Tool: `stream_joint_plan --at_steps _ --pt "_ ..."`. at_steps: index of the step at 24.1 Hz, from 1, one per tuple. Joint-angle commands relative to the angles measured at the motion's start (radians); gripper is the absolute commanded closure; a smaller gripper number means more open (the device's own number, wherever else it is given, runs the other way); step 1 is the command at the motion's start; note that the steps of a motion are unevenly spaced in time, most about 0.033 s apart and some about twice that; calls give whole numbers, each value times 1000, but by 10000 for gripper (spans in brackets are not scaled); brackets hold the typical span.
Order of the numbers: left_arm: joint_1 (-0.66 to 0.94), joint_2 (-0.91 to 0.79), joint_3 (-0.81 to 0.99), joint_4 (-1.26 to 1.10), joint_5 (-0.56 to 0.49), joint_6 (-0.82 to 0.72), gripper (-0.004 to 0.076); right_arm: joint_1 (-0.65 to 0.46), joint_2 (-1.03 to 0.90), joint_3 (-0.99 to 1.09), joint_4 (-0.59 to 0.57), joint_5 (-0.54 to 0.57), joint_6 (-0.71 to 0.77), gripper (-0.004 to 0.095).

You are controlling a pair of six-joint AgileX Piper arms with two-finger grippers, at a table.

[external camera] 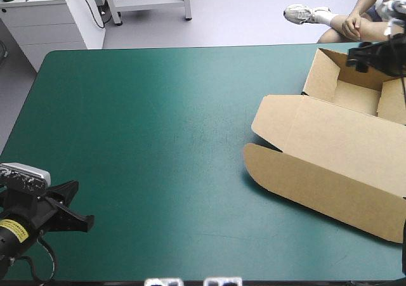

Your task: Fold the box

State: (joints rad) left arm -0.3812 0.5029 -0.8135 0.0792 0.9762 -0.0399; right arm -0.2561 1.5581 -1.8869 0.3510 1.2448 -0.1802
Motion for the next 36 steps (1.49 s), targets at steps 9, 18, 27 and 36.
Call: stream_joint_plan --at_steps 9,18,27,36 --pt "-1 0 -21 0 -46 -70 732 460 -407 253 -188 -12 -20 928" --pt "-1 -296 102 -1 -78 -95 732 460 -1029 984 -221 -530 44 928" --pt "-1 -471 219 -15 -67 -95 732 460 -1270 1305 -301 -596 118 928" --pt "-1 -528 279 -38 -39 -95 732 460 -1425 1450 -313 -593 196 928"
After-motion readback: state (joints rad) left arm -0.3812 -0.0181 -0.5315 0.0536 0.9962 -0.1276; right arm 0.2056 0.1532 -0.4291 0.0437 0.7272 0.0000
